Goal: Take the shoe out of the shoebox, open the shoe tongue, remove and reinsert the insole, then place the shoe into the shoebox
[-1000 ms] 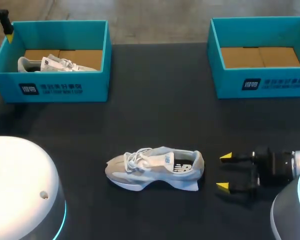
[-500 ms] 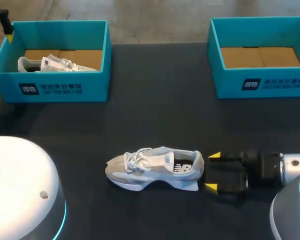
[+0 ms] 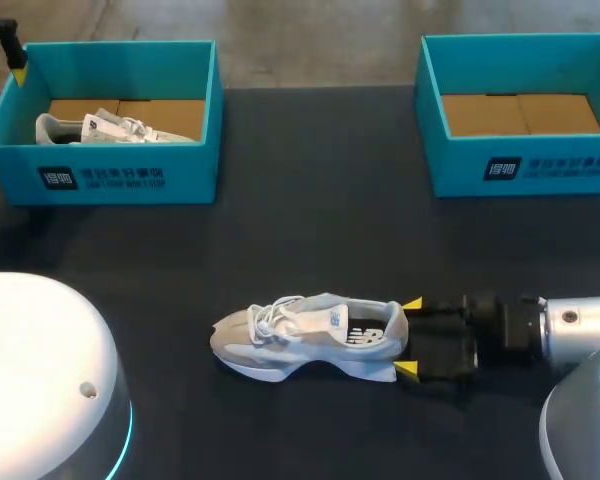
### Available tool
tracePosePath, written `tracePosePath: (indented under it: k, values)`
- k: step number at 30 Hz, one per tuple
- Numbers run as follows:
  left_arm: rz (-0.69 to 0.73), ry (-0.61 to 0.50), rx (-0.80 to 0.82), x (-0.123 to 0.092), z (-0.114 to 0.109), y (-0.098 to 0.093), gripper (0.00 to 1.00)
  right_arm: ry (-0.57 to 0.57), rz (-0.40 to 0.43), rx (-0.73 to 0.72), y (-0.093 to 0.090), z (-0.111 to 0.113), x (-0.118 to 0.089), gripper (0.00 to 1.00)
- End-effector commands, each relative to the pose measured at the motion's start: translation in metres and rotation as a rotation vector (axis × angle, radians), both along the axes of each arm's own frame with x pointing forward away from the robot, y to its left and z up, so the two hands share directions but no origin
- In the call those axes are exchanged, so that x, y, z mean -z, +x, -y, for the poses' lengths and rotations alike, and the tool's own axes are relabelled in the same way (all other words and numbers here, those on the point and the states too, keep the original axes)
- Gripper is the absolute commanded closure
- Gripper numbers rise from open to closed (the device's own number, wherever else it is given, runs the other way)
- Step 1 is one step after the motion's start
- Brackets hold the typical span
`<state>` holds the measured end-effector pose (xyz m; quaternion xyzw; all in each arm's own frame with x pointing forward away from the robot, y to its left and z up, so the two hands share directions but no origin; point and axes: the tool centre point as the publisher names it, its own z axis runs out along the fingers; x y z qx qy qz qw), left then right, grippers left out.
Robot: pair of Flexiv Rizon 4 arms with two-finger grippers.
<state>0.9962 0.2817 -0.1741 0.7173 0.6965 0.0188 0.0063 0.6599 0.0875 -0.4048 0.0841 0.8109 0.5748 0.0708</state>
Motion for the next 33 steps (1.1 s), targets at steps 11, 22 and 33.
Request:
tracePosePath:
  k: [11,22,33]
  values:
    - [0.002,0.003,0.000,0.000,0.000,-0.001,0.00,0.003,-0.003,-0.015,0.004,-0.012,0.005,0.00]
    - [0.002,0.003,0.000,0.000,0.000,-0.001,0.00,-0.001,-0.003,-0.041,0.003,-0.027,0.005,0.00]
    - [0.002,0.003,0.000,0.000,0.000,-0.001,0.00,-0.006,-0.012,-0.055,0.002,-0.037,0.009,0.00]
